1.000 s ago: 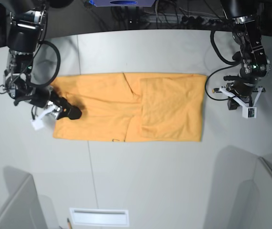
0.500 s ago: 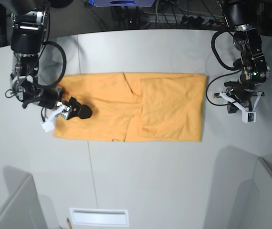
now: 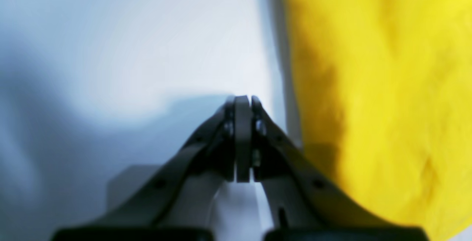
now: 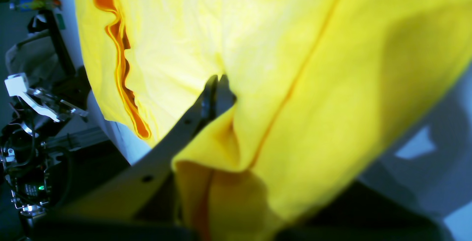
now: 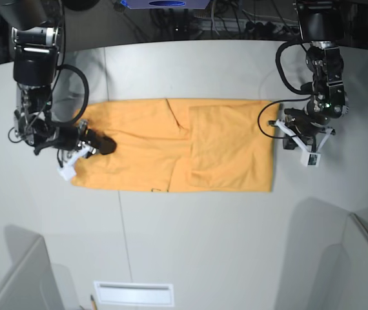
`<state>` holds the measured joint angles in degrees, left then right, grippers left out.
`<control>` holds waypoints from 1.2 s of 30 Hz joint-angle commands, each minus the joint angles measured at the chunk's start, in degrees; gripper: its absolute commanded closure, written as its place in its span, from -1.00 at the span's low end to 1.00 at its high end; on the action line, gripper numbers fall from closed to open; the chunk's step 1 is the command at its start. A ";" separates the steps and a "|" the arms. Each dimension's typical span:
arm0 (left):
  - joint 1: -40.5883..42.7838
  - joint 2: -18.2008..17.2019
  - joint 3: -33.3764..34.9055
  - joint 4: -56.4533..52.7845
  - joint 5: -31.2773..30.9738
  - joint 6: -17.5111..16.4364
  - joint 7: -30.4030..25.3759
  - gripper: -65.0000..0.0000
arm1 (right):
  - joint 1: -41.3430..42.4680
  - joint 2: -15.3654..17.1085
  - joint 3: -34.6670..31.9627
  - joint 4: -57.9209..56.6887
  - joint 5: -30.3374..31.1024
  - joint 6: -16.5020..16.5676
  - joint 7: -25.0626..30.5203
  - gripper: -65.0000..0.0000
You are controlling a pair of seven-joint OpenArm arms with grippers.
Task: Fold the T-shirt properly
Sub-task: 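Grasp the other strip end with the right gripper, then fold the held end with the right gripper over toward the left gripper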
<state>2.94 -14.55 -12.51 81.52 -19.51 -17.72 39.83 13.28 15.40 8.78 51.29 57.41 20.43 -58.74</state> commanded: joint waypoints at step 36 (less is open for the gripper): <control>-6.24 -0.36 20.73 0.73 0.65 0.88 1.09 1.00 | -0.49 -11.31 -25.70 45.02 -8.84 -34.71 1.55 1.00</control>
<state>-2.81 -14.33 8.34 81.67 -19.16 -16.67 39.81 11.57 4.38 -17.08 95.46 47.66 -14.28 -57.95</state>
